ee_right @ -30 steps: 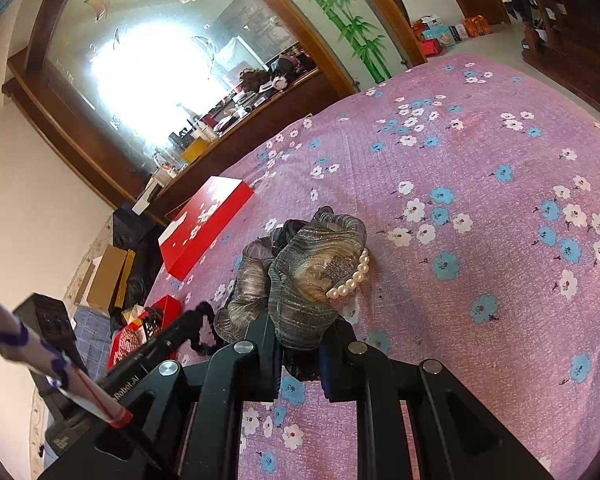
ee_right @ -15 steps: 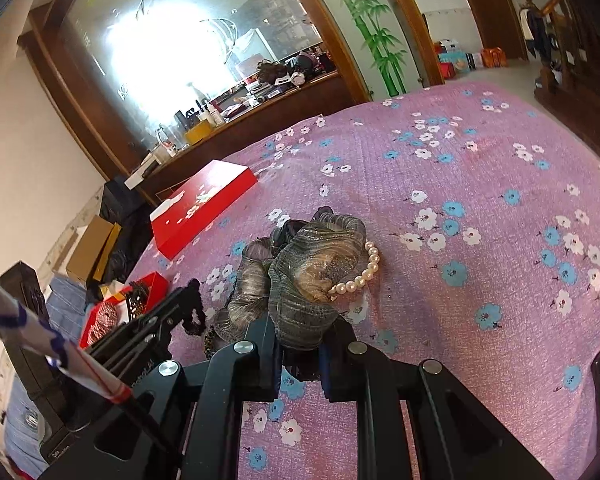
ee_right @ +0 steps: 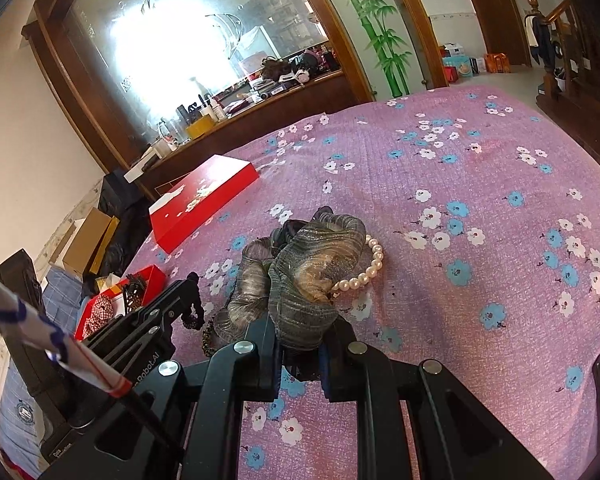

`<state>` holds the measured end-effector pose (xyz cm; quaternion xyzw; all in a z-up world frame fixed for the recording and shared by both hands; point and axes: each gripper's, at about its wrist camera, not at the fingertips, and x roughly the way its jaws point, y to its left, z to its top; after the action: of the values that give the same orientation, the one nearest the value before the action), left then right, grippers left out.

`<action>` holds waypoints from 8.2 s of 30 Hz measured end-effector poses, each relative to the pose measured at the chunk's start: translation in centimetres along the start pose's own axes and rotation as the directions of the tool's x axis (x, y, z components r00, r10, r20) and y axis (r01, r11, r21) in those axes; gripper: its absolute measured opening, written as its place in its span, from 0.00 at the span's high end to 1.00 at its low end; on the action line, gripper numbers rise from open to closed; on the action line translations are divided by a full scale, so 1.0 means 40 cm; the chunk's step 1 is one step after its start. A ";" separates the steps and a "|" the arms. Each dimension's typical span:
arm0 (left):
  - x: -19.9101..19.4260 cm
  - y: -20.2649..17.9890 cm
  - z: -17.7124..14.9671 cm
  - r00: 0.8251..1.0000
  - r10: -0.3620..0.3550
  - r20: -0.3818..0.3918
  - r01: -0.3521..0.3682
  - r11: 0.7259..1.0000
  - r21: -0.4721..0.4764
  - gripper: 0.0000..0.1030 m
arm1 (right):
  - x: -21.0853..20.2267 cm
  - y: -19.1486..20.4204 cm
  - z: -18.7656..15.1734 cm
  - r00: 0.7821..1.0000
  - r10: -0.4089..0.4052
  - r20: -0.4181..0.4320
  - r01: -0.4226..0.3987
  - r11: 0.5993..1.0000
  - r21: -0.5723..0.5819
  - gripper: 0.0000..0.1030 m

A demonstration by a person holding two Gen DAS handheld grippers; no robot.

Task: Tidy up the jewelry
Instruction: 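Lift the black hair tie with the left gripper while the right lifts the scrunchie, then carry the hair tie and scrunchie into the box and open both grippers, then grasp the black hair clip with the right gripper while the left moves to the leopard scrunchie, then close the left gripper on the leopard-print scrunchie while the right holds the clip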

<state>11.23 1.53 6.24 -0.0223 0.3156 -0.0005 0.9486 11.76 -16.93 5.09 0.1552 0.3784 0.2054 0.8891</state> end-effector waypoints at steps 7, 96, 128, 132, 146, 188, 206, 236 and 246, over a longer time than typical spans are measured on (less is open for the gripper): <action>-0.003 0.000 0.000 1.000 0.004 0.004 -0.004 1.000 0.002 0.95 | 0.000 0.001 -0.001 1.000 0.000 -0.002 0.000 1.000 0.001 0.85; -0.328 0.520 -0.146 0.957 0.289 0.005 -0.274 0.912 -0.304 0.94 | 0.042 0.477 -0.127 0.938 0.290 -0.190 -0.336 0.896 -0.289 0.84; -0.311 0.674 -0.213 0.954 0.286 -0.085 -0.294 0.850 -0.437 0.79 | 0.201 0.576 -0.192 0.953 0.149 -0.263 -0.232 0.918 -0.321 0.50; -0.336 0.649 -0.195 0.956 0.288 -0.060 -0.286 0.858 -0.427 0.79 | 0.159 0.550 -0.172 0.954 0.182 -0.239 -0.249 0.925 -0.289 0.50; -0.364 0.472 -0.119 0.975 0.222 0.001 -0.211 0.926 -0.312 0.79 | 0.019 0.282 -0.033 0.984 0.138 -0.112 -0.154 0.978 -0.144 0.50; 0.074 0.136 -0.049 0.917 -0.197 -0.346 0.092 0.950 -0.298 0.79 | 0.097 0.010 0.000 0.989 -0.061 -0.134 0.053 0.996 -0.065 0.87; 0.116 0.085 -0.064 0.948 -0.078 -0.309 0.019 0.982 -0.190 0.97 | 0.041 0.012 0.011 0.997 0.008 -0.076 -0.010 1.000 -0.024 0.87; -0.042 0.023 -0.027 0.997 0.076 0.012 -0.076 0.997 -0.005 0.97 | 0.051 0.054 -0.014 0.998 -0.028 -0.055 0.024 0.996 -0.082 0.87; -0.044 0.022 -0.031 0.996 0.090 0.022 -0.090 0.996 0.002 0.97 | 0.049 0.056 -0.015 0.998 -0.030 -0.053 0.026 0.996 -0.088 0.87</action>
<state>9.06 2.37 6.26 -0.0068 0.3060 0.0419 0.9511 12.01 -13.97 4.45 0.1051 0.3953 0.2135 0.8872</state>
